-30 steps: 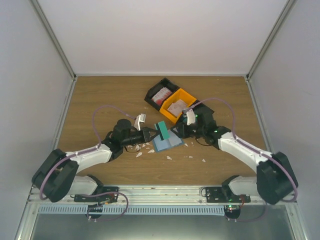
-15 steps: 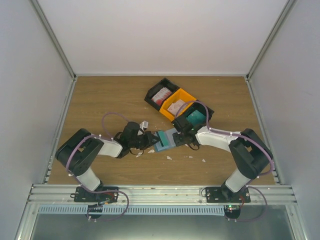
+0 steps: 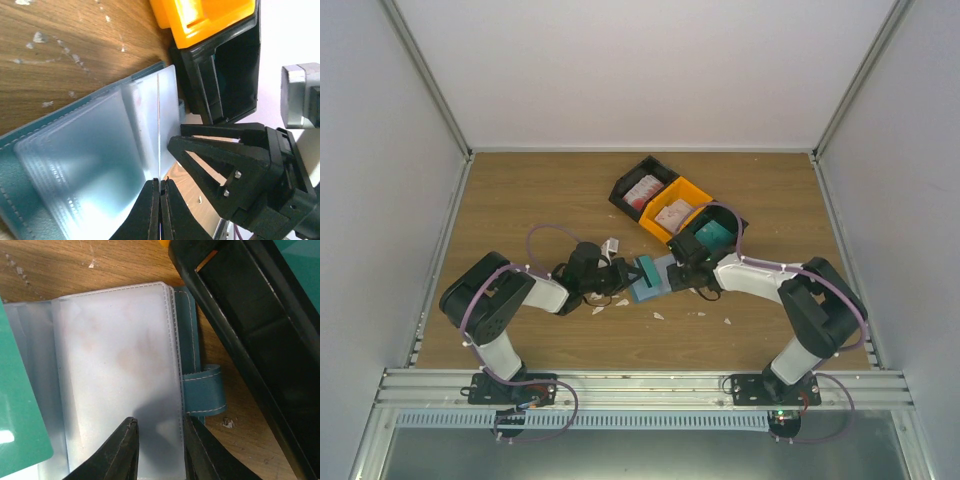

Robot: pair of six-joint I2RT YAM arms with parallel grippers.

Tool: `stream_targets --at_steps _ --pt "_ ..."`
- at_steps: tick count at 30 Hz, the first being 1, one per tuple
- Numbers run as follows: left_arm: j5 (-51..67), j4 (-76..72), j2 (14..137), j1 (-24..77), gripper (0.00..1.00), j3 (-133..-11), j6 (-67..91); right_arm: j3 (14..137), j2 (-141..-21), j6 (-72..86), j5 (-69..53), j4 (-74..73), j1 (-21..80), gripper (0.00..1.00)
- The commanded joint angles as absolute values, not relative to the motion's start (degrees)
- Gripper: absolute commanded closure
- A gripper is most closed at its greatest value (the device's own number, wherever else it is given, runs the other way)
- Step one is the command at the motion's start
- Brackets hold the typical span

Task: Put the credit cards into the card holder
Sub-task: Insert the credit card into the card holder.

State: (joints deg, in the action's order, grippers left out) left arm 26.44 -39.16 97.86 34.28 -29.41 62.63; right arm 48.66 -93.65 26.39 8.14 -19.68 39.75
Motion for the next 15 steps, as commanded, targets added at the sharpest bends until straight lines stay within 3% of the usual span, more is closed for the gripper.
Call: stream_targets --at_steps 1,10,15 --pt "26.02 -45.58 98.28 34.94 1.00 -29.63 63.02 45.02 -93.82 27.53 1.90 -19.27 37.62 0.74" --pt "26.13 -46.25 99.21 34.99 1.00 -26.38 62.73 43.98 -93.62 31.69 -7.20 -17.18 37.09 0.73" --pt "26.84 -47.15 99.64 34.98 1.00 -25.03 62.62 43.95 -93.80 32.55 -5.33 -18.75 37.13 0.73"
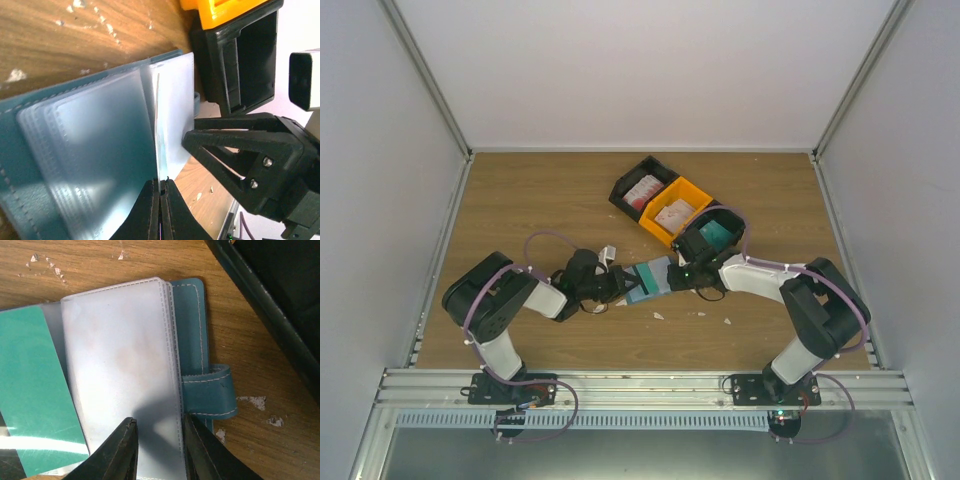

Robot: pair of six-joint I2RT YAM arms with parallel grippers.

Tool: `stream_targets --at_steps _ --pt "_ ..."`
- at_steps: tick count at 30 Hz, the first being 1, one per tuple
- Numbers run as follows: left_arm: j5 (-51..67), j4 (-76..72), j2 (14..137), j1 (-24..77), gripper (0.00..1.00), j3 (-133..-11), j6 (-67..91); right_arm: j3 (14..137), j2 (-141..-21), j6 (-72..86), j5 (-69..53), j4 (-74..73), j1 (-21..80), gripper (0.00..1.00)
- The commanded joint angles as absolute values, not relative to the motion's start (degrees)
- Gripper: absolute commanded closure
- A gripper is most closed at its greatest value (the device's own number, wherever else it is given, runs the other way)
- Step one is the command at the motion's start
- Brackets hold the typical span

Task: Put the credit cards into the card holder
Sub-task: Insert the credit card into the card holder.

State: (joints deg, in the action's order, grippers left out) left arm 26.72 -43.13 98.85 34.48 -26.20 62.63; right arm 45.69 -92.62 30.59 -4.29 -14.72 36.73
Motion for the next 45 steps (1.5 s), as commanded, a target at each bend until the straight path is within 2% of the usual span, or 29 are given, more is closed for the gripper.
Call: stream_targets --at_steps 1,19,25,34,39,45 --pt "26.90 -47.16 99.89 34.90 1.00 -25.11 62.39 44.11 -93.86 32.40 -4.82 -19.35 37.08 0.73" --pt "29.85 -50.48 107.44 34.80 1.00 -28.17 64.49 46.43 -94.99 31.96 -3.15 -20.98 37.09 0.72" --pt "29.55 -49.22 108.81 34.80 1.00 -29.92 62.69 49.62 -93.75 30.79 -2.43 -22.21 37.08 0.64" --pt "30.27 -49.22 110.73 34.81 1.00 -30.84 62.20 50.09 -92.72 31.29 2.14 -23.08 36.96 0.41" --pt "31.23 -49.11 111.33 34.88 1.00 -31.18 61.78 49.42 -95.85 32.01 0.19 -21.42 36.91 0.38" --pt "33.31 -47.30 111.29 35.14 1.00 -32.61 60.34 48.76 -97.07 30.72 -8.90 -17.74 36.94 0.38"
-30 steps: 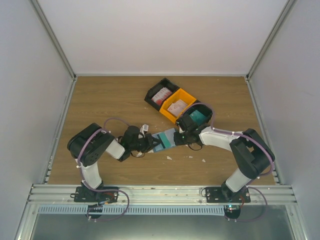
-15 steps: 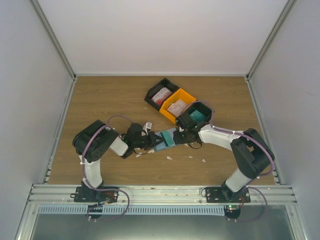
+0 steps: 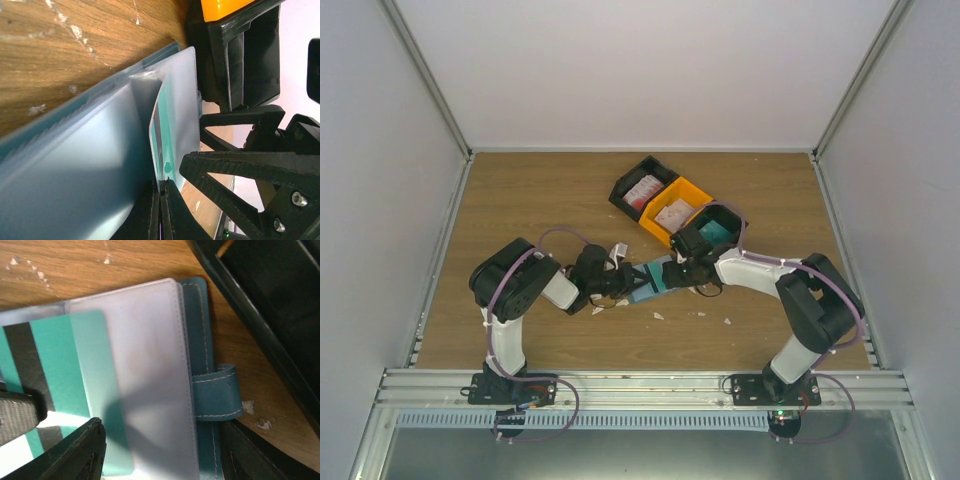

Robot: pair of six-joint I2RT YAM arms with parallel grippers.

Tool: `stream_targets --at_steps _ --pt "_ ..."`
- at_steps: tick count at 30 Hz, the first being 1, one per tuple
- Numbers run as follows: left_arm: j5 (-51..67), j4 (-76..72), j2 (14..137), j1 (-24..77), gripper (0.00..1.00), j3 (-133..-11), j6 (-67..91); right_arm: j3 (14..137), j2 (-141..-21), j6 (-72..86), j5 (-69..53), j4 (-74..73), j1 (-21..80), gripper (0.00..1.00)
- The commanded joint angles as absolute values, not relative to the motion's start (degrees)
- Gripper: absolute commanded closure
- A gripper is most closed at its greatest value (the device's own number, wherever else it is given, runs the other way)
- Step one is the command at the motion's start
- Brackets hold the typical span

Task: Put the credit cards into the card holder
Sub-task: Insert the credit card into the card holder.

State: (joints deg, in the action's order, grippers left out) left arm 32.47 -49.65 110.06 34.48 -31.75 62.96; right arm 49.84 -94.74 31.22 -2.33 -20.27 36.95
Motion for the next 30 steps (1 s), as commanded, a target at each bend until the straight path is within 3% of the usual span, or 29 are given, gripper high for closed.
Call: stream_targets --at_steps 1,19,30 --pt "33.46 -46.88 111.20 35.15 1.00 -32.85 59.96 48.82 -97.21 30.42 -9.68 -17.37 36.92 0.38" --pt "26.42 -50.62 108.91 38.03 1.00 -30.74 63.90 44.40 -94.17 37.26 -15.93 -10.97 37.62 0.37" --pt "28.95 -51.22 108.17 39.46 0.88 -30.36 61.86 42.11 -91.57 42.16 -13.76 -8.37 38.29 0.38"
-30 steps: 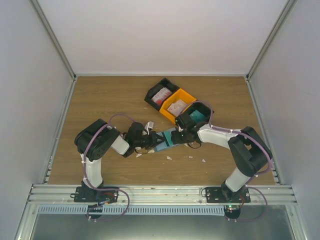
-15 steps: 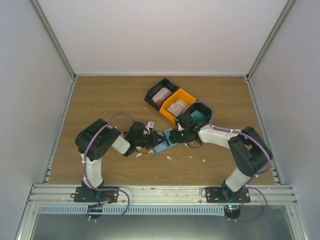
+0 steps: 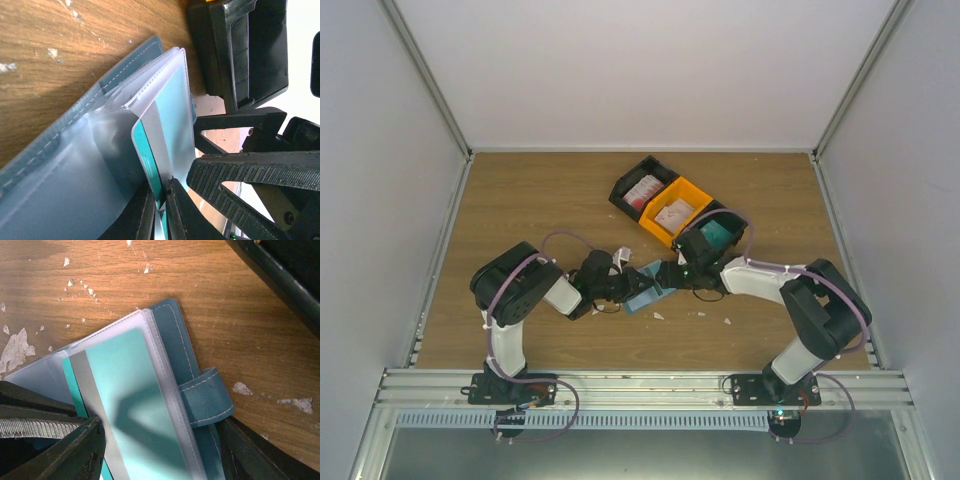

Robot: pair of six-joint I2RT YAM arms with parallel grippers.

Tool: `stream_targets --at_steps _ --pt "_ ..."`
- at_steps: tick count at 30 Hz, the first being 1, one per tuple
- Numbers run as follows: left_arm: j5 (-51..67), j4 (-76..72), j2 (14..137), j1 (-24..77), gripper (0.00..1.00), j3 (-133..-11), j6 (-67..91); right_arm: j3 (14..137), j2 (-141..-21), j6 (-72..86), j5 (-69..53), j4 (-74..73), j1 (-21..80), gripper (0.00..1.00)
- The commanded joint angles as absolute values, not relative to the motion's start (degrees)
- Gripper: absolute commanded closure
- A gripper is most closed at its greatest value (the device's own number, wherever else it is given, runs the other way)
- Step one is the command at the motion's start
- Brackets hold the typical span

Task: Put the credit cards into the card holder
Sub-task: Insert the credit card into the card holder.

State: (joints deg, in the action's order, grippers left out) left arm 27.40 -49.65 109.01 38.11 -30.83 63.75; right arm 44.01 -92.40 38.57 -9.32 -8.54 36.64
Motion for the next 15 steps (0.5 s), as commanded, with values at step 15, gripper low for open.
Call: stream_targets --at_steps 15 --pt "26.41 -32.42 93.57 39.50 0.59 -29.52 54.84 44.69 -87.69 39.87 -7.31 -14.10 37.68 0.37"
